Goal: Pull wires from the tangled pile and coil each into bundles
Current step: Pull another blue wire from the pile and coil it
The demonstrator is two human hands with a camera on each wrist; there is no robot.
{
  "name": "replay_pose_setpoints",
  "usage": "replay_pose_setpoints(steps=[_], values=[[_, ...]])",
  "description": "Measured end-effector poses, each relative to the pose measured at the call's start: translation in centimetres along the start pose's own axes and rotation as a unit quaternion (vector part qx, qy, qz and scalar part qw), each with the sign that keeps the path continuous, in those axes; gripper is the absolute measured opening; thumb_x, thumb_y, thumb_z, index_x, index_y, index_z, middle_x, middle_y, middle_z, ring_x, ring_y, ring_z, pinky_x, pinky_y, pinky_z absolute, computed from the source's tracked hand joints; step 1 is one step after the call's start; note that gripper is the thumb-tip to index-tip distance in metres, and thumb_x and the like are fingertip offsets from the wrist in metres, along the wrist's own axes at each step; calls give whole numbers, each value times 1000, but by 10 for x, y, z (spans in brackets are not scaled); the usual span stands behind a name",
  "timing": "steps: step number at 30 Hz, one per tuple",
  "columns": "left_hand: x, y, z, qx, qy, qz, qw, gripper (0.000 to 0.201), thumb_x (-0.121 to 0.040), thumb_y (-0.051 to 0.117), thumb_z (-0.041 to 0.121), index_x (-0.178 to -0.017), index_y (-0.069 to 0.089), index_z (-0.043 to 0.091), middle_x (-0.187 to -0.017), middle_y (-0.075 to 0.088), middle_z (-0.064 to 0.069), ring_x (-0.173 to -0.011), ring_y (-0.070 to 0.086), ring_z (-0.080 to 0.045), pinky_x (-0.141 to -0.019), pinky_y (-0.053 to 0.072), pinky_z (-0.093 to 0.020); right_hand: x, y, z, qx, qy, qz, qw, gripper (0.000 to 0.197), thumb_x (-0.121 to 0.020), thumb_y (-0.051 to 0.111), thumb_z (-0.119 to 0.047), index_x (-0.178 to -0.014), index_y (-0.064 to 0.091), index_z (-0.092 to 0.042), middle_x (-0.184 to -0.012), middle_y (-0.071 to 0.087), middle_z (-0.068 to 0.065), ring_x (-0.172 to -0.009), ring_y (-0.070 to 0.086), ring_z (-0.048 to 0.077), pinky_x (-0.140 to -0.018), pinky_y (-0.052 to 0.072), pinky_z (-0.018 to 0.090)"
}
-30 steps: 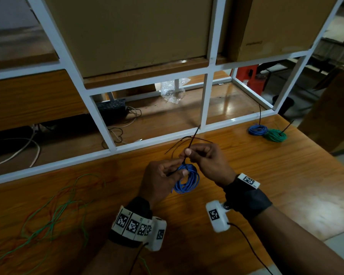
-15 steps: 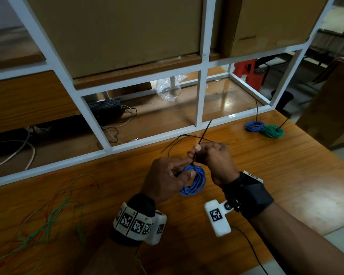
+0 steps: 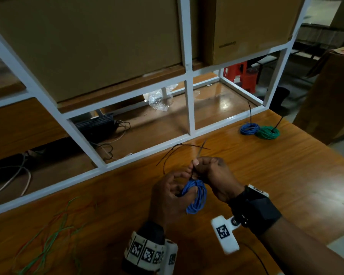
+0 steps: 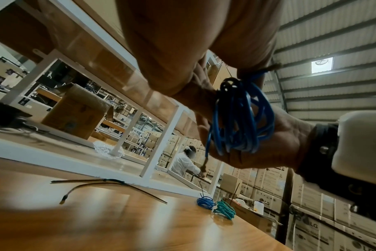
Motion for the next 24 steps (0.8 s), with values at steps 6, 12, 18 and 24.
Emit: replay_pose_setpoints(steps=[6,12,18,24], values=[[-5,5,11,-20,22,-9,1000,31,-75,85,16,-100,68,22,-79,76,4,-67,74,-12,-51,60,-45,-5,-3,-3,5,-8,-6,1000,27,-104,58,-13,-83,69,1,-74,68,12,-61,61,15,-59,52,26],[-13,16,19,-13,17,-51,998,28,-77,82,12,-101,69,16,-73,75,-4,-63,74,-21,-55,60,-49,-10,-15,-10,26,-9,34,999,28,-102,56,-4,-78,69,2,-71,69,15,-58,60,19,-56,50,29],[-24,19,6,89,-21,-20,996,22,-81,80,5,-101,73,11,-72,75,-12,-61,73,-30,-56,59,-38,-9,-28,-15,32,24,-24,999,31,-103,61,-24,-101,70,6,-95,75,17,-86,70,26,-78,56,41],[-40,59,-16,270,-123,79,952,24,-83,76,5,-105,69,4,-81,74,-19,-69,69,-30,-58,55,-33,12,-68,-9,68,76,-129,986,45,-92,72,-39,-131,67,-17,-123,73,13,-119,68,31,-103,55,51]])
Point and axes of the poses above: each hand's wrist, its own x-axis away from the middle knuckle, its own y-axis out of the palm, z = x × y, the point moved 9 cm from there along -x, towards the middle knuckle
